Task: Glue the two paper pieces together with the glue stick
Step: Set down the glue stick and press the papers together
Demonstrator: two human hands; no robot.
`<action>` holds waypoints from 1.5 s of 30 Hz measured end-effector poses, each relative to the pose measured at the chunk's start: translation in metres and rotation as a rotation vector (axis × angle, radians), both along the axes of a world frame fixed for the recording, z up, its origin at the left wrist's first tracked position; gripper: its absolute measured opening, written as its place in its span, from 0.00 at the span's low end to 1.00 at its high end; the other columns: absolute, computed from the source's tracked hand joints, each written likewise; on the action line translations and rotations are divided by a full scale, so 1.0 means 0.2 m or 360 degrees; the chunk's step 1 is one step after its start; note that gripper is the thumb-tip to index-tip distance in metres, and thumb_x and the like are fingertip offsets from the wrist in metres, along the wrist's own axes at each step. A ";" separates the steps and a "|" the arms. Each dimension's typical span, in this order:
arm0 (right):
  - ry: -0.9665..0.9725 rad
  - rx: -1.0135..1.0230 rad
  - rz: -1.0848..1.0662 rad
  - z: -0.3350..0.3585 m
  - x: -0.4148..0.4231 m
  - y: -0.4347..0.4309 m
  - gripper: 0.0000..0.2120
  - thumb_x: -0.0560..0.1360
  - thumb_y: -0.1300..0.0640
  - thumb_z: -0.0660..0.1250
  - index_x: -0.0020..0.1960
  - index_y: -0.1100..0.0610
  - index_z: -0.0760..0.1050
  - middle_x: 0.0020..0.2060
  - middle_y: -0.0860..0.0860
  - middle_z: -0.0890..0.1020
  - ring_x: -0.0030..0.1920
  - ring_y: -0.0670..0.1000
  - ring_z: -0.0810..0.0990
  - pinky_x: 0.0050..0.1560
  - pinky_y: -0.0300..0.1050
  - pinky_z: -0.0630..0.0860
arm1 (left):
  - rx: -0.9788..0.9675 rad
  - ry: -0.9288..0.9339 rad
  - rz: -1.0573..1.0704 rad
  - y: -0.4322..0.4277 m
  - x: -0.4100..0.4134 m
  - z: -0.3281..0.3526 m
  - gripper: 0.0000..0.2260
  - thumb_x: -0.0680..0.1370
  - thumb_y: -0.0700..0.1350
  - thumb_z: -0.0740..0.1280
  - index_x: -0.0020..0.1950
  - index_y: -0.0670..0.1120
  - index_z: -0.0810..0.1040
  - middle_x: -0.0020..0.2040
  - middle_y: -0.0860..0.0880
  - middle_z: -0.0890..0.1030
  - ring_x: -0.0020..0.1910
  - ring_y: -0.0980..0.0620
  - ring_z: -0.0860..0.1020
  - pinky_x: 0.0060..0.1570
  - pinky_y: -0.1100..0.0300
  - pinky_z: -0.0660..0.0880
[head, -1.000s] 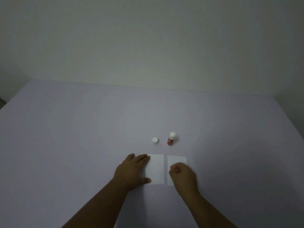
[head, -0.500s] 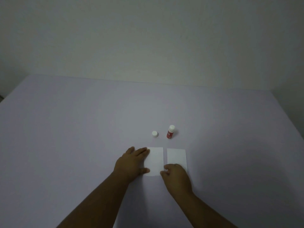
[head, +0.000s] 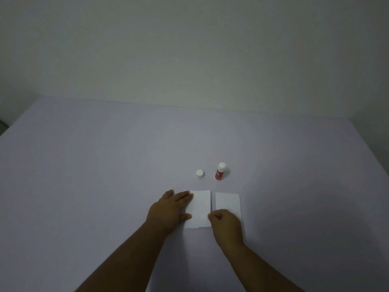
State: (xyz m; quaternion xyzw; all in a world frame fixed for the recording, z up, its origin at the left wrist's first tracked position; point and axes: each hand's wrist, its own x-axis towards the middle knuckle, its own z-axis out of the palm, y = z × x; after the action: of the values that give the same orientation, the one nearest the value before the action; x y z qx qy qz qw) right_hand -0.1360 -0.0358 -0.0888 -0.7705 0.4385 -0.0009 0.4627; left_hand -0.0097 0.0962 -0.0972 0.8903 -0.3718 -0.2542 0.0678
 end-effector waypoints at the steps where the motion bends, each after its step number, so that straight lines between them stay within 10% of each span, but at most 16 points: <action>1: 0.0013 0.0050 -0.0025 0.00 0.01 0.00 0.09 0.75 0.56 0.64 0.48 0.59 0.80 0.46 0.56 0.83 0.48 0.55 0.80 0.53 0.50 0.77 | 0.0015 0.0002 -0.0004 0.00 0.00 0.00 0.28 0.78 0.60 0.59 0.76 0.61 0.52 0.77 0.62 0.55 0.77 0.48 0.52 0.70 0.47 0.64; 7: -0.0041 0.0156 -0.0036 0.03 0.02 -0.01 0.08 0.75 0.56 0.65 0.46 0.60 0.79 0.41 0.54 0.81 0.44 0.53 0.78 0.47 0.48 0.77 | -0.0545 0.0095 0.0393 0.00 -0.04 0.00 0.22 0.78 0.52 0.63 0.72 0.51 0.68 0.72 0.52 0.70 0.70 0.50 0.67 0.69 0.57 0.63; 16: -0.0248 0.0248 -0.0117 0.11 -0.04 -0.07 0.06 0.74 0.57 0.65 0.39 0.53 0.77 0.37 0.49 0.80 0.40 0.49 0.77 0.47 0.48 0.76 | -0.1043 0.1165 0.1350 -0.04 -0.17 0.11 0.06 0.75 0.45 0.69 0.40 0.44 0.82 0.36 0.46 0.81 0.37 0.49 0.76 0.39 0.58 0.75; 23: -0.0453 -0.0175 -0.0146 0.16 -0.08 -0.09 0.04 0.73 0.60 0.68 0.45 0.52 0.79 0.42 0.49 0.80 0.44 0.48 0.78 0.49 0.42 0.75 | -0.1218 0.1191 0.1484 -0.14 -0.23 0.21 0.04 0.74 0.41 0.71 0.43 0.40 0.82 0.40 0.41 0.83 0.38 0.47 0.80 0.40 0.55 0.80; 37: -0.0460 0.0167 -0.0035 0.22 -0.11 -0.12 0.07 0.73 0.52 0.67 0.49 0.51 0.83 0.41 0.44 0.85 0.43 0.43 0.82 0.45 0.33 0.75 | -0.1282 0.1482 0.1524 -0.28 -0.34 0.29 0.22 0.82 0.52 0.55 0.50 0.38 0.83 0.47 0.39 0.85 0.49 0.41 0.83 0.47 0.56 0.80; 45: -0.0412 0.0112 -0.0141 0.18 -0.14 -0.18 0.07 0.73 0.55 0.67 0.46 0.56 0.83 0.40 0.50 0.85 0.43 0.51 0.81 0.49 0.49 0.79 | -0.1165 0.1244 0.1424 -0.31 -0.36 0.26 0.15 0.80 0.50 0.60 0.51 0.42 0.82 0.51 0.45 0.82 0.50 0.46 0.79 0.47 0.60 0.77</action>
State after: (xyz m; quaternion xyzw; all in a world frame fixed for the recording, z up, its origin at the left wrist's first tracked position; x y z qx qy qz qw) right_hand -0.1643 -0.0716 -0.0526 -0.7271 0.4084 -0.1052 0.5417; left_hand -0.0813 0.0345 -0.0452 0.7211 0.0204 -0.3620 0.5904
